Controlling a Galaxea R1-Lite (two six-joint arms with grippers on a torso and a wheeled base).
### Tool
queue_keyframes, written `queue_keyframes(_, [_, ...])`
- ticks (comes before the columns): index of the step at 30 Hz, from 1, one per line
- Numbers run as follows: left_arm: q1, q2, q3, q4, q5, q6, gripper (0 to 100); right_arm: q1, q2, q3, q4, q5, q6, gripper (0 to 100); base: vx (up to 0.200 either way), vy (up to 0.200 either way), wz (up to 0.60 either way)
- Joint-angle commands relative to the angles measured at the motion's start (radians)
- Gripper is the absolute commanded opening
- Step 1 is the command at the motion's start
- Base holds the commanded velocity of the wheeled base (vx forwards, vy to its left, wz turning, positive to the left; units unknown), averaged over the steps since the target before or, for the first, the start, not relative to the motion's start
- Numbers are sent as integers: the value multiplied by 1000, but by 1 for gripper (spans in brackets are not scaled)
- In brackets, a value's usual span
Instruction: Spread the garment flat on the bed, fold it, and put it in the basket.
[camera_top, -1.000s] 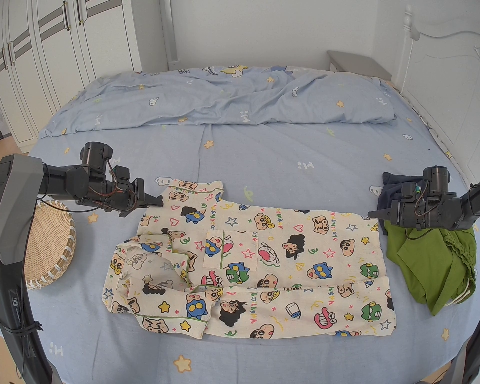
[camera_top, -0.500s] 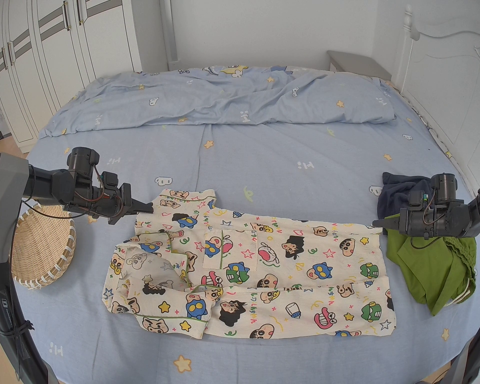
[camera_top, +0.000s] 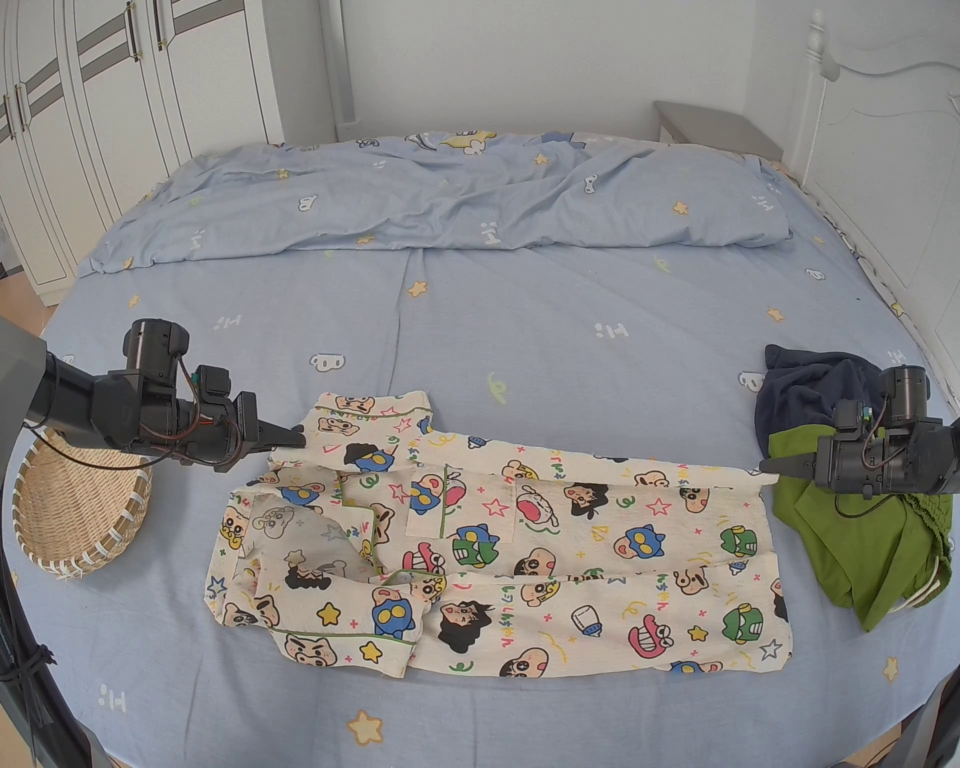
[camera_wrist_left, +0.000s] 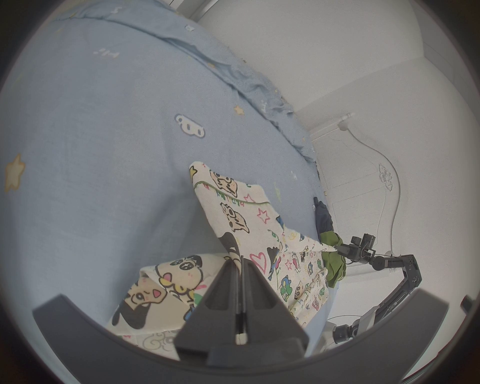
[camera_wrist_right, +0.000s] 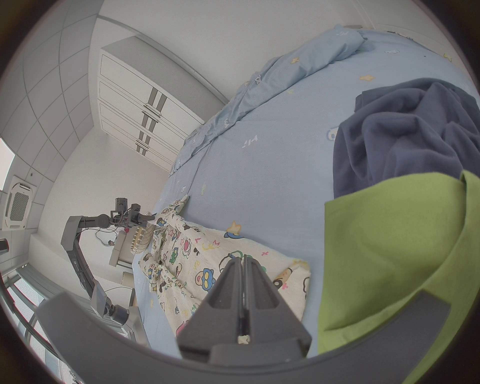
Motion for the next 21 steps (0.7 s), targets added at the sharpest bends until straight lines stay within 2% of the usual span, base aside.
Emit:
queue_keyframes(1, [11, -41, 130, -104, -10, -2, 0, -23, -19, 58, -25, 3, -5, 0, 0, 0, 0])
queue_keyframes(8, [57, -95, 321, -302, -93, -4, 0, -29, -39, 124, -54, 3, -11, 0, 0, 0, 0])
queue_keyframes(14, [69, -95, 435, -443, -95, -2, 0, -25, -44, 164, -55, 2, -20, 0, 0, 0, 0])
queue_keyframes(21, [71, -95, 535, -537, -99, -1, 0, -25, -42, 206, -55, 0, -36, 0, 0, 0, 0])
